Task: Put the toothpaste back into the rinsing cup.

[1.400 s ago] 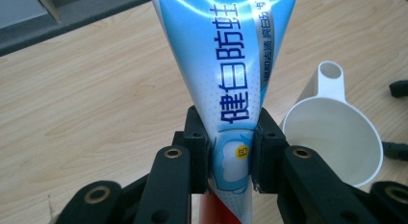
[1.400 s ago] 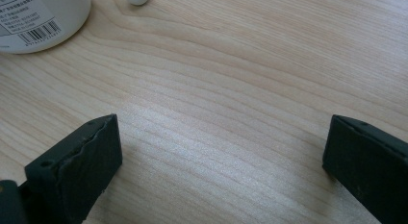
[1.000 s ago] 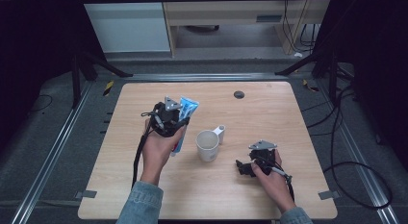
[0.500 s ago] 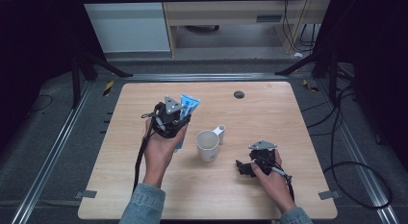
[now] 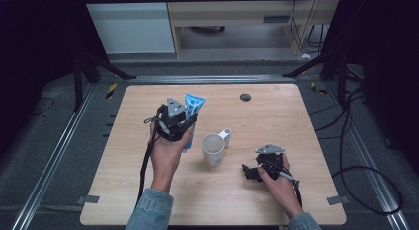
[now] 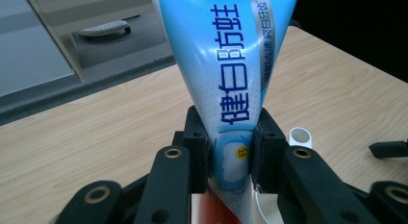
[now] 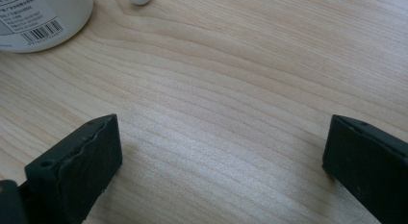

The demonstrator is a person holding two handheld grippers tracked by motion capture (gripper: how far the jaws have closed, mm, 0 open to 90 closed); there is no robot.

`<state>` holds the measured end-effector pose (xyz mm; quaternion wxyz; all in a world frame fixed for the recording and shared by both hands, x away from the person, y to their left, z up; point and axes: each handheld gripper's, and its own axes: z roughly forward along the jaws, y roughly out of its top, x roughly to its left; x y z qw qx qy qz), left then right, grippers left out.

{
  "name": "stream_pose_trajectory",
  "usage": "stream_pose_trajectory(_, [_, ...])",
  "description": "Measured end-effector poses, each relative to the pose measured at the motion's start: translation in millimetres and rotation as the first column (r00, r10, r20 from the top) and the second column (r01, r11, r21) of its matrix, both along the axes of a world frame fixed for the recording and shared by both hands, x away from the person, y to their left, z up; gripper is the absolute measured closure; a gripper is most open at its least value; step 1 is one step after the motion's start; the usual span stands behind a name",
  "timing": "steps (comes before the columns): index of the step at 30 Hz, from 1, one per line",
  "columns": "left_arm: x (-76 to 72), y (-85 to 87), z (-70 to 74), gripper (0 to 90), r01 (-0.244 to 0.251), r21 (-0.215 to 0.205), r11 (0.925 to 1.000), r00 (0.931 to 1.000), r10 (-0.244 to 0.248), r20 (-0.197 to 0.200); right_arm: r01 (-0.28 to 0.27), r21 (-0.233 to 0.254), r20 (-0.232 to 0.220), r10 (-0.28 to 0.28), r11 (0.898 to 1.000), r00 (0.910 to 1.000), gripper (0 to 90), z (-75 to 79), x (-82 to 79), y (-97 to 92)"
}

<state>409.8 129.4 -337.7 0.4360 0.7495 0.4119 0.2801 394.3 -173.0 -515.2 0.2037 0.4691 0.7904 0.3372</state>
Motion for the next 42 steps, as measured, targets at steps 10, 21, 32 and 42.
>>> stream_pose_trajectory(10, [-10.7,-5.2,3.1,72.2,-0.002,-0.007,1.0000,0.9976,0.002,0.069,0.000,0.000,0.000,0.000,1.000,1.0000,0.3,0.0,0.0,0.0])
stream_pose_trajectory(21, [-17.9,-7.4,10.8,72.3,-0.018,-0.055,0.9983,0.9920,0.025,0.123,0.000,0.000,0.000,0.000,1.000,1.0000,0.3,0.0,0.0,0.0])
stream_pose_trajectory(32, [-25.8,-15.2,13.6,72.3,-0.033,-0.071,0.9970,0.9880,0.043,0.149,0.000,0.000,0.000,0.000,1.000,1.0000,0.3,0.0,0.0,0.0])
stream_pose_trajectory(42, [-35.2,-23.6,13.8,72.3,-0.045,-0.091,0.9949,0.9831,0.060,0.173,0.000,0.000,0.000,0.000,1.000,1.0000,0.3,0.0,0.0,-0.1])
